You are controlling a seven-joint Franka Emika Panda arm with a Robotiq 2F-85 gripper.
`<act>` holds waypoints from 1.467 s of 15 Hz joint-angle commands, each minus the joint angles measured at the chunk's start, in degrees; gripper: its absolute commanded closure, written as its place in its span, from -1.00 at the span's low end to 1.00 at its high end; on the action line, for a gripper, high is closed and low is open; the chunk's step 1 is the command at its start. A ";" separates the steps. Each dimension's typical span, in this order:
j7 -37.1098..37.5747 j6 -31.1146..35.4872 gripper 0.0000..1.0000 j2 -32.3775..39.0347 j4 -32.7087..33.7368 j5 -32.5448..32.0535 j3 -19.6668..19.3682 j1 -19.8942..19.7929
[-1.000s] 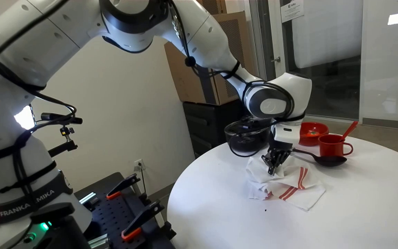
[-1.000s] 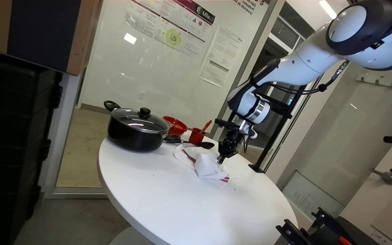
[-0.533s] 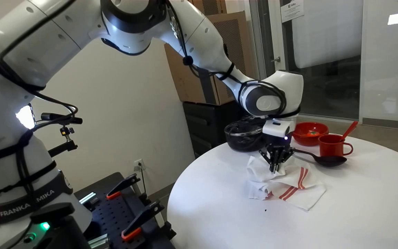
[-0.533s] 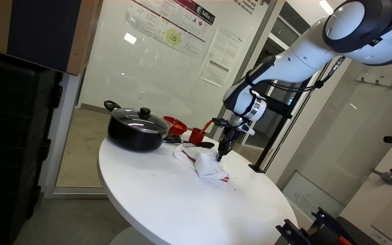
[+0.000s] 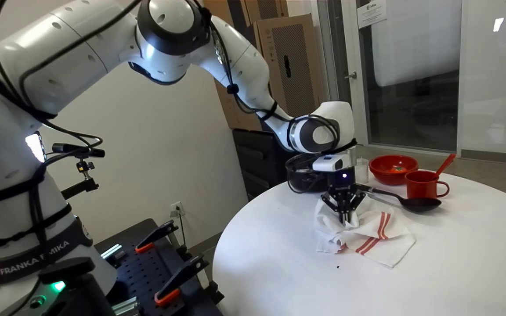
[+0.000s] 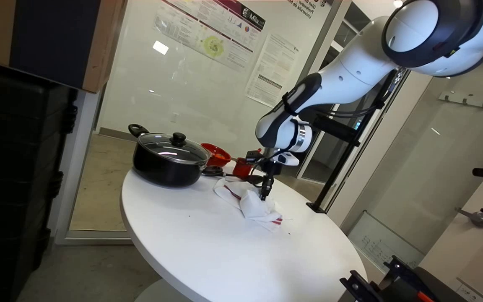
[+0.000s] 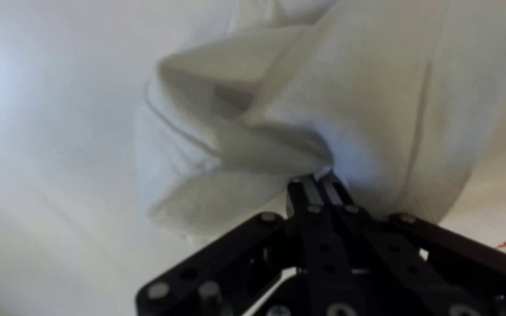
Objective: Pick up and put down the towel
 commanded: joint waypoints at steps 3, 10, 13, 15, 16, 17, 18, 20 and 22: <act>8.31 -1.15 1.00 6.19 4.29 -4.12 -0.11 -0.28; -1.76 8.00 -0.28 1.65 -2.67 -5.56 2.48 -3.37; -9.25 15.04 -0.72 -2.60 -10.39 -6.96 3.19 -2.28; -13.63 20.02 -0.97 -5.42 -16.05 -7.59 3.21 -0.92; -16.00 22.48 -1.00 -6.86 -18.79 -7.74 3.40 -0.40; -18.33 25.12 -1.00 -8.37 -21.65 -7.83 3.56 0.24; -20.84 27.53 -1.00 -9.73 -24.15 -7.85 3.73 0.76; -25.66 32.01 -1.00 -12.34 -28.80 -7.77 3.92 1.97; -31.26 36.48 -1.00 -14.96 -33.06 -7.43 4.59 2.42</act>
